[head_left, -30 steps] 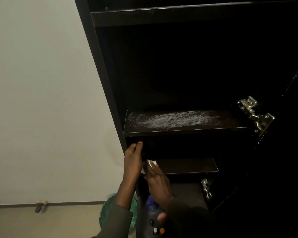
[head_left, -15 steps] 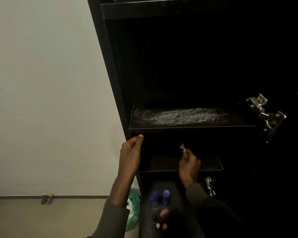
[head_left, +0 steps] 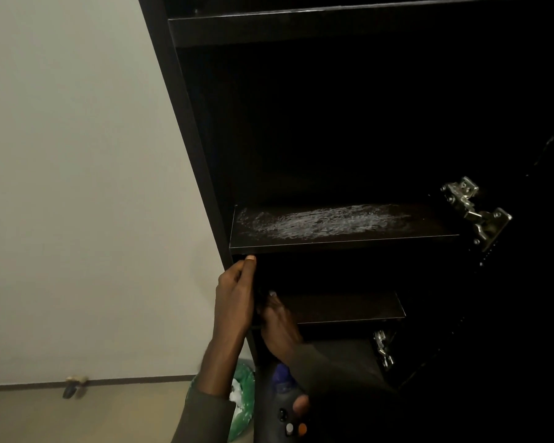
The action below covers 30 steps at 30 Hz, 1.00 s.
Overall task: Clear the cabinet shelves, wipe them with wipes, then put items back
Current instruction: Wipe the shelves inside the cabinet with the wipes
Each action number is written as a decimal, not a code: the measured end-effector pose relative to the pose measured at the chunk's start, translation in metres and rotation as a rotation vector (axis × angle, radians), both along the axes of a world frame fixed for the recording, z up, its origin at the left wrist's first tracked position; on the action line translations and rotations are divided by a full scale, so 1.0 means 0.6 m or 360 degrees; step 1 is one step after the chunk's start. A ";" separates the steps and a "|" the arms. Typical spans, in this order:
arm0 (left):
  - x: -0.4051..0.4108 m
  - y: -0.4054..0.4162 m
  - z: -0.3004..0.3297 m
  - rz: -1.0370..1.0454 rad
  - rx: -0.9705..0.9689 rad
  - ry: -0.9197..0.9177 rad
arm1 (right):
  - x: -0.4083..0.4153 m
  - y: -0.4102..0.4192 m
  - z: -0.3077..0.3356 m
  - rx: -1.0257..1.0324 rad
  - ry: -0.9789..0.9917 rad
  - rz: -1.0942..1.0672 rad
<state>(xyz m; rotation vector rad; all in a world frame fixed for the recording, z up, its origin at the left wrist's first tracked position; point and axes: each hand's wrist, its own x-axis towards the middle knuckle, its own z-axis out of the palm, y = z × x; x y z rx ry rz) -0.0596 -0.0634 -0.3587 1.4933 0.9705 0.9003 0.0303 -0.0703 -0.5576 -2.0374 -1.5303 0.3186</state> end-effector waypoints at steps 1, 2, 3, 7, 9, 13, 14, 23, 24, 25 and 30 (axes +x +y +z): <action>0.000 0.001 0.000 0.0008 0.0000 -0.0002 | 0.005 -0.010 0.011 0.0042 0.0095 0.0036; 0.001 0.002 0.000 0.0009 -0.0005 -0.0007 | 0.014 -0.025 0.027 0.0057 0.0240 0.0061; 0.001 0.003 -0.002 0.0011 -0.0008 -0.0011 | 0.022 -0.042 0.047 0.0080 0.0415 0.0055; -0.001 0.003 -0.003 -0.0005 -0.0007 -0.0010 | 0.075 -0.101 0.110 0.0582 0.1251 -0.0604; -0.002 0.001 -0.001 -0.0017 -0.0019 -0.0022 | 0.118 -0.141 0.131 0.0690 0.1013 -0.1129; -0.003 -0.001 0.004 -0.0017 -0.0020 -0.0046 | 0.203 -0.203 0.139 0.0558 -0.0105 -0.1207; -0.002 -0.002 0.006 -0.0022 -0.0021 -0.0051 | 0.217 -0.212 0.122 0.0436 -0.0232 -0.1103; -0.005 -0.001 0.008 -0.0015 -0.0035 -0.0042 | 0.187 -0.204 0.030 -0.0070 -0.0400 -0.1154; -0.004 -0.001 0.009 -0.0020 -0.0033 -0.0049 | 0.174 -0.193 0.030 -0.0062 -0.0405 -0.1145; -0.004 -0.002 0.010 -0.0024 -0.0031 -0.0054 | 0.161 -0.181 0.030 -0.0073 -0.0403 -0.1093; -0.004 0.001 0.006 -0.0007 0.0006 -0.0025 | 0.068 -0.101 0.015 0.0035 -0.0288 -0.0444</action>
